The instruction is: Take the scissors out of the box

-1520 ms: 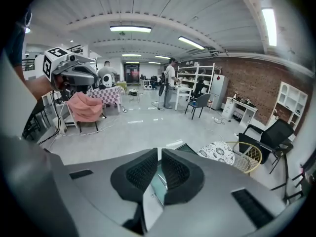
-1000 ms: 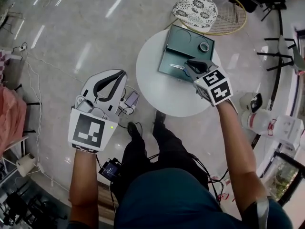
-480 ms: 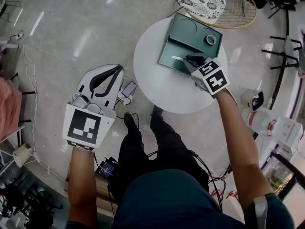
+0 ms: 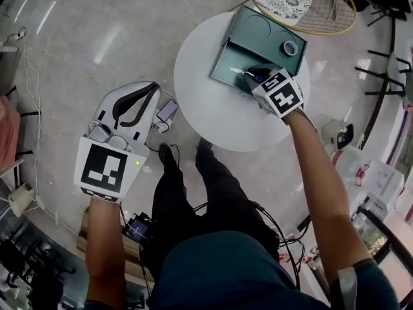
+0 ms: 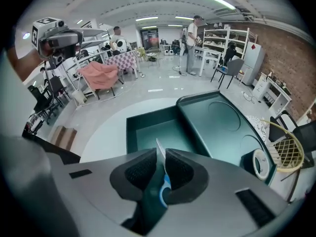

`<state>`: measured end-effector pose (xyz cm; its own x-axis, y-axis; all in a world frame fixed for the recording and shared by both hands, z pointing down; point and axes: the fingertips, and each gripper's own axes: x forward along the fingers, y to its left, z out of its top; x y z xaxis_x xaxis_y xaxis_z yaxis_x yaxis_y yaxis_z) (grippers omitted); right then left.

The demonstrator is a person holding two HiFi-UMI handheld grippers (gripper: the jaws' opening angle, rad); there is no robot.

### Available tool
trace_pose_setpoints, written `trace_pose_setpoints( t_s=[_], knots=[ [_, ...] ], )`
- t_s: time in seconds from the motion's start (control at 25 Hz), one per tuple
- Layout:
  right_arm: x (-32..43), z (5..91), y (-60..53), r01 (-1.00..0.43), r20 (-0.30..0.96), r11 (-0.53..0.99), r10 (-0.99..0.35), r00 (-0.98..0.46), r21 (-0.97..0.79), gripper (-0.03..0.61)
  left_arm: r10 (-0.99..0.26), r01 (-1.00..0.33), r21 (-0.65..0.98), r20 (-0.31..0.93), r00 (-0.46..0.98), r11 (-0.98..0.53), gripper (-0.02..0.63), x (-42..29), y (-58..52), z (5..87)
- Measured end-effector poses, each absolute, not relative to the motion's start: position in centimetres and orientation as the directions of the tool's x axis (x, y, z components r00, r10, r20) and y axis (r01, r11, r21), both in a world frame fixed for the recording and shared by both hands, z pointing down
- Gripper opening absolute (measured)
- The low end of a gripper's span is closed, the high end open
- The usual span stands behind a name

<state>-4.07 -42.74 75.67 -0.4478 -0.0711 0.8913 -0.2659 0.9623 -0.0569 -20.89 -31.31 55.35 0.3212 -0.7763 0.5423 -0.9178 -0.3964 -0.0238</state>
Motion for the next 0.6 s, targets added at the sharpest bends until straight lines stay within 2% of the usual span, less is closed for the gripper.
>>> trace_pose_setpoints(
  t_s=[0.08, 0.16, 0.6],
  knots=[
    [-4.0, 76.7, -42.8, -0.253, 0.901, 0.966, -0.061, -0.430, -0.055, 0.051, -0.774, -0.920, -0.017, 0.547, 0.318, -0.390, 0.021, -20.8, -31.2, 56.2],
    [-3.9, 77.7, -42.9, -0.246, 0.909, 0.968, -0.051, -0.414, -0.058, 0.128, -0.773, -0.923, -0.010, 0.549, 0.316, -0.385, 0.021, -20.9, -31.2, 56.9],
    [-4.1, 81.7, -43.2, -0.151, 0.954, 0.988, -0.041, -0.297, -0.004, 0.130, -0.771, -0.932, 0.019, 0.557, 0.310, -0.361, 0.021, -21.6, -30.7, 59.2]
  ],
)
